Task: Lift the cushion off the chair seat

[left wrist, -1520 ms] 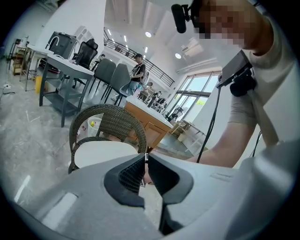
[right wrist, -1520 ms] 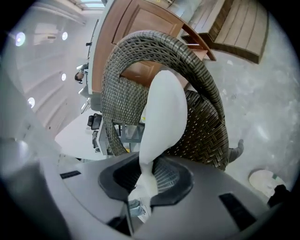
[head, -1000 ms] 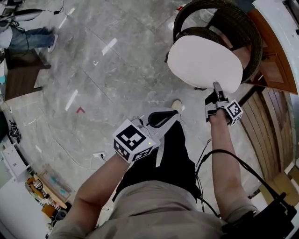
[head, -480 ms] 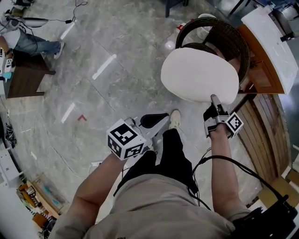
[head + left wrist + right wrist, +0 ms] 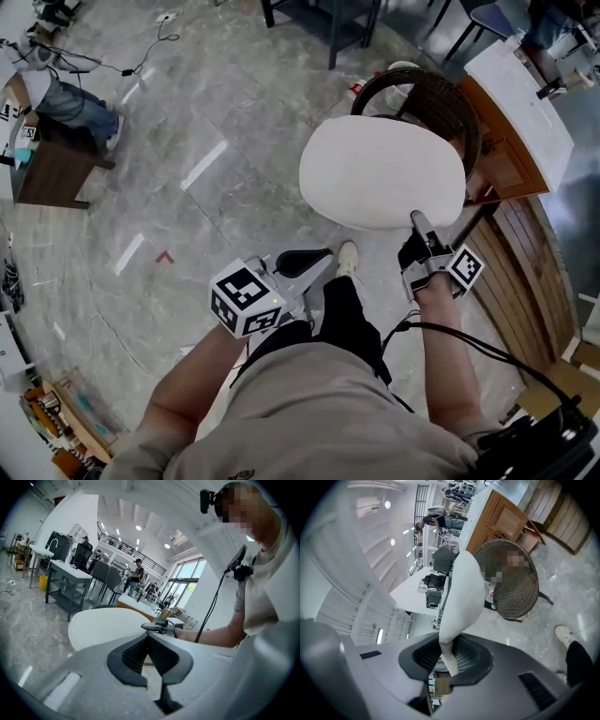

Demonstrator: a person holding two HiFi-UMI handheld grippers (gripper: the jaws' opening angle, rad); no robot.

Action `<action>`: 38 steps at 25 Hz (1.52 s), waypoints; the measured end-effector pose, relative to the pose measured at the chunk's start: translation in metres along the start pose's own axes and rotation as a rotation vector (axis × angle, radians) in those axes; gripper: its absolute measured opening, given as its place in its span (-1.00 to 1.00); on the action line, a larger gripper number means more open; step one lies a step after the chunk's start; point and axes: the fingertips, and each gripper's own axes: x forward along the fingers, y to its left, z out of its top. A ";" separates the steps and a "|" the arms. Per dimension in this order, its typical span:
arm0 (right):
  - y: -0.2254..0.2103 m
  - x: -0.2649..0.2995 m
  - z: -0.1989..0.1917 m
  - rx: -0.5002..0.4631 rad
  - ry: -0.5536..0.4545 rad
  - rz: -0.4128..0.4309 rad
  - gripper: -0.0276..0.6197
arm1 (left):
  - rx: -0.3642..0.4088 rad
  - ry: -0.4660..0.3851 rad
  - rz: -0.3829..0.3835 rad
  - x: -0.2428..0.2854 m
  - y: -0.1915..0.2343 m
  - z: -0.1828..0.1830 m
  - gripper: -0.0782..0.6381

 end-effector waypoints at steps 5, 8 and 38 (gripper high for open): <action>0.039 -0.026 -0.028 -0.019 0.018 0.052 -0.70 | 0.022 -0.047 0.003 -0.029 -0.015 0.006 -0.76; 0.057 -0.044 -0.045 -0.035 0.039 0.074 -0.70 | 0.029 -0.068 0.007 -0.045 -0.023 0.008 -0.76; 0.096 -0.140 -0.160 -0.079 0.089 0.105 -0.70 | 0.084 -0.129 0.025 -0.142 -0.058 -0.012 -0.76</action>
